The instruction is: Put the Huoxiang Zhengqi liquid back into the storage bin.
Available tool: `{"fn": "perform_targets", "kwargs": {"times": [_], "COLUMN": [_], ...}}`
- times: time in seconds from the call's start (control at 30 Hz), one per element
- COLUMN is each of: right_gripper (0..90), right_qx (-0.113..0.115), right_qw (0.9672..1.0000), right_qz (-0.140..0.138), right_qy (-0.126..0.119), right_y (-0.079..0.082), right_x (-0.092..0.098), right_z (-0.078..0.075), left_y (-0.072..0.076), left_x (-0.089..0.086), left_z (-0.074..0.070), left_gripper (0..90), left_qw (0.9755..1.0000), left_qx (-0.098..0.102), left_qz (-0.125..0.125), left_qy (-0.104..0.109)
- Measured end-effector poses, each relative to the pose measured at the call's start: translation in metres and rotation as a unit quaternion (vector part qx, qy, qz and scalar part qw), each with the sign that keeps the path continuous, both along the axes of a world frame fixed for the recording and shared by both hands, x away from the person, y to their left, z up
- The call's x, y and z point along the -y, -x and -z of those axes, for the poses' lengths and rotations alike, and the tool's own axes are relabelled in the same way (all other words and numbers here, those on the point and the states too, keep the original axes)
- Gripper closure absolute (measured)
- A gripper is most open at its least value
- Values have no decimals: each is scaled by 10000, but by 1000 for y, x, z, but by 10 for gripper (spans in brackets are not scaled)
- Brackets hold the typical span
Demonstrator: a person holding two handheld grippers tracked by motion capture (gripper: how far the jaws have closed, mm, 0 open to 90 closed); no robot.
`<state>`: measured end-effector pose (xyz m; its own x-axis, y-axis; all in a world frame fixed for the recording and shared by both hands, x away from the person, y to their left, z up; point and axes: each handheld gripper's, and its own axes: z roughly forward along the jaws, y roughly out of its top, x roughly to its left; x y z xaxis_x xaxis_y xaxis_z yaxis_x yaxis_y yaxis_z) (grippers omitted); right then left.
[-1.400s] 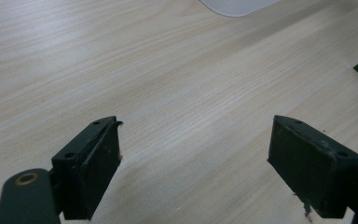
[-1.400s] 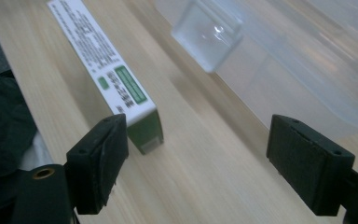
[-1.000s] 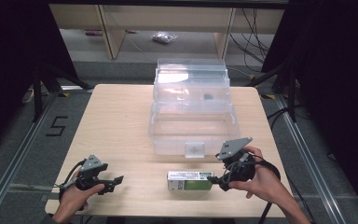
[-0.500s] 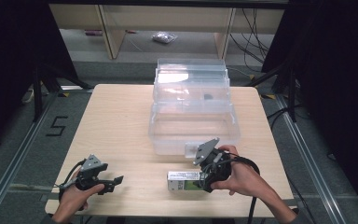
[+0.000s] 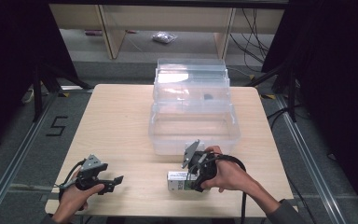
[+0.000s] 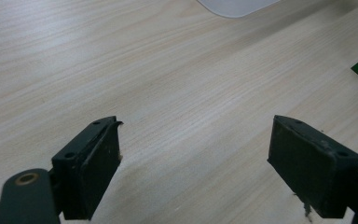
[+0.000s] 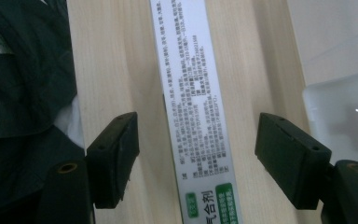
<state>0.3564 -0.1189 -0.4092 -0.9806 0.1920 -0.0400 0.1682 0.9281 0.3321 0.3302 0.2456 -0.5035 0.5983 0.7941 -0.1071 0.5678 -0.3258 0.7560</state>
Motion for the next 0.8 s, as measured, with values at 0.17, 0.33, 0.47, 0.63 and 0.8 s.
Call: {"fn": "perform_targets", "kwargs": {"times": [0.17, 0.33, 0.47, 0.63, 0.8], "right_gripper": [333, 360, 375, 425, 486], "right_qx": [-50, -113, -124, -118, -155], "right_qw": [9994, 9987, 9981, 9963, 9946], "right_qz": [107, -206, -248, -465, -525], "right_qy": [318, 450, 543, 718, 879], "right_y": [-2, -8, -9, -12, -14], "right_x": [-4, -7, -9, -13, -17], "right_z": [5, 12, 14, 20, 25], "left_y": [0, 0, 0, 0, 0], "left_x": [0, 0, 0, 0, 0], "left_z": [0, 0, 0, 0, 0], "left_gripper": [160, 160, 160, 159, 160], "left_qw": [10000, 10000, 10000, 10000, 10000], "left_qx": [3, -23, -32, -21, 8], "left_qz": [0, 8, 22, 12, -8], "left_qy": [-3, -8, -7, -6, 13]}}
